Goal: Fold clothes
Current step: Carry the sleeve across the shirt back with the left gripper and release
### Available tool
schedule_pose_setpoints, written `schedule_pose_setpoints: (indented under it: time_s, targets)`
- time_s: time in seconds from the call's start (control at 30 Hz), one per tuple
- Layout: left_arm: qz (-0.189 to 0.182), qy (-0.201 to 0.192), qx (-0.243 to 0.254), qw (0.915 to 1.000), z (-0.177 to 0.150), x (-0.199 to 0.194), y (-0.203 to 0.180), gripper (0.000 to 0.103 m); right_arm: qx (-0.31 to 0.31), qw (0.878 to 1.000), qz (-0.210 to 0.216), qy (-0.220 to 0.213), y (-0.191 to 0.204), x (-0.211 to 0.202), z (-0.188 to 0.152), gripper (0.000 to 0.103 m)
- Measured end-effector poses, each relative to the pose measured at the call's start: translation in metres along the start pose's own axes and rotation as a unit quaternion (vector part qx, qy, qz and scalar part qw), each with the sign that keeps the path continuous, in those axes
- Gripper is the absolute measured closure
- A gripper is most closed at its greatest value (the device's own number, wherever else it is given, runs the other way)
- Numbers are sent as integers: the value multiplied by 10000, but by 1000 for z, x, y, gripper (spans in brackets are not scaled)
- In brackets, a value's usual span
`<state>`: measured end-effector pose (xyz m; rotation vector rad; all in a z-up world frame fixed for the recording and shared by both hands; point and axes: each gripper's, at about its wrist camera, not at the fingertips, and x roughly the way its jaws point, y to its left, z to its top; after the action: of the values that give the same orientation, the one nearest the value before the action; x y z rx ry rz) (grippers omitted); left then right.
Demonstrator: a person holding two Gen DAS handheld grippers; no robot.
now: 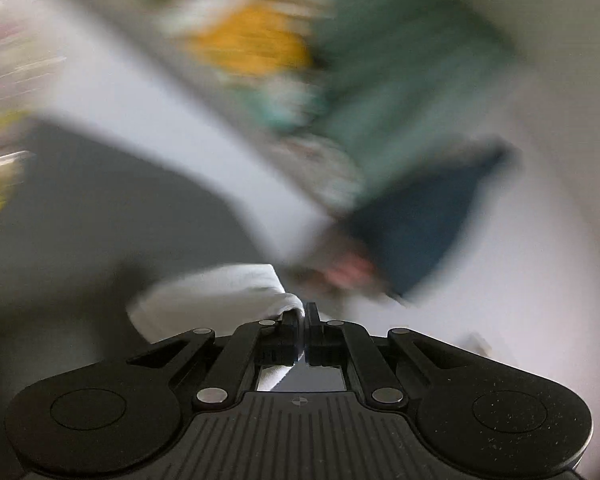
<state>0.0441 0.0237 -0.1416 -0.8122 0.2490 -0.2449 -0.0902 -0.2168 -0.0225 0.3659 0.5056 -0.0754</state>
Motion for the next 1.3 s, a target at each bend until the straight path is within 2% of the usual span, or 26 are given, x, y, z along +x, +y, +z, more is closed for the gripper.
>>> schedule_pose_setpoints:
  time_s: [0.03, 0.07, 0.13, 0.2, 0.27, 0.33, 0.43, 0.53, 0.6, 0.63, 0.7, 0.77, 0.8, 0.83, 0.87, 0.9, 0.97, 1.1, 1.13, 1.17, 1.2, 1.23, 1.27, 1.3]
  targets:
    - [-438, 148, 372, 9982, -6, -1, -23, 101, 88, 9999, -103, -69, -5, -3, 3, 58]
    - [-875, 295, 743, 9930, -13, -3, -46, 101, 174, 9995, -216, -140, -11, -7, 6, 58]
    - [-1704, 565, 1412, 9736, -29, -8, -91, 101, 313, 9979, -507, -257, -25, -15, 12, 58]
    - [-2488, 887, 1896, 9457, -53, -20, -133, 101, 451, 9949, -832, -358, -41, -24, 18, 58]
    - [-2952, 1358, 2072, 9228, -79, -34, -157, 101, 673, 9905, -1105, -464, -61, -32, 22, 58]
    - [-3388, 1828, 2225, 8957, -106, -47, -180, 101, 1128, 9837, -1293, -542, -89, -41, 23, 58]
    - [-3920, 2503, 2856, 8380, -152, -71, -199, 101, 1748, 9727, -1416, -571, -127, -51, 22, 58]
    - [-4220, 2985, 3724, 7708, -194, -91, -205, 101, 1928, 9695, -1471, -348, -144, -45, 17, 57]
    - [-4162, 3288, 4188, 7370, -217, -93, -203, 101, 2123, 9680, -1334, -16, -151, -31, 12, 57]
    - [-4123, 3395, 4334, 7259, -226, -94, -204, 101, 2219, 9667, -1265, 150, -154, -25, 9, 57]
    - [-3991, 3474, 4655, 7094, -237, -93, -201, 101, 2397, 9629, -1133, 495, -160, -11, 4, 55]
    - [-3900, 3429, 5085, 6868, -252, -109, -199, 100, 2583, 9562, -1109, 811, -165, -1, -1, 51]
    - [-3851, 3380, 5249, 6797, -255, -112, -198, 100, 2660, 9537, -1071, 904, -168, 1, -4, 48]
    - [-3770, 3312, 5504, 6672, -259, -116, -198, 100, 2737, 9513, -1020, 984, -170, 2, -7, 44]
    - [-3722, 3220, 5730, 6553, -266, -123, -205, 100, 2818, 9493, -937, 1033, -170, 2, -9, 35]
    - [-3707, 3107, 5974, 6397, -271, -130, -210, 100, 2877, 9478, -857, 1075, -170, 2, -11, 34]
    - [-3837, 2916, 6374, 6012, -280, -141, -212, 100, 2879, 9482, -727, 1133, -168, -1, -14, 33]
    - [-4217, 2677, 6956, 5164, -298, -159, -218, 97, 2713, 9509, -693, 1317, -156, -1, -14, 34]
    - [-4279, 2555, 7112, 4957, -299, -168, -217, 93, 2660, 9518, -669, 1369, -153, 0, -14, 34]
    - [-4333, 2424, 7269, 4745, -300, -177, -216, 83, 2606, 9527, -615, 1436, -149, 2, -15, 34]
    - [-4347, 2280, 7463, 4495, -302, -188, -213, 67, 2563, 9532, -525, 1512, -145, 5, -15, 34]
    - [-4351, 2184, 7634, 4245, -307, -195, -211, 57, 2520, 9538, -458, 1571, -141, 7, -15, 34]
    - [-4360, 1964, 7751, 4129, -309, -201, -209, 36, 2474, 9547, -446, 1589, -137, 10, -14, 34]
    - [-4367, 1732, 7859, 4021, -310, -207, -206, 23, 2429, 9557, -435, 1606, -133, 13, -13, 34]
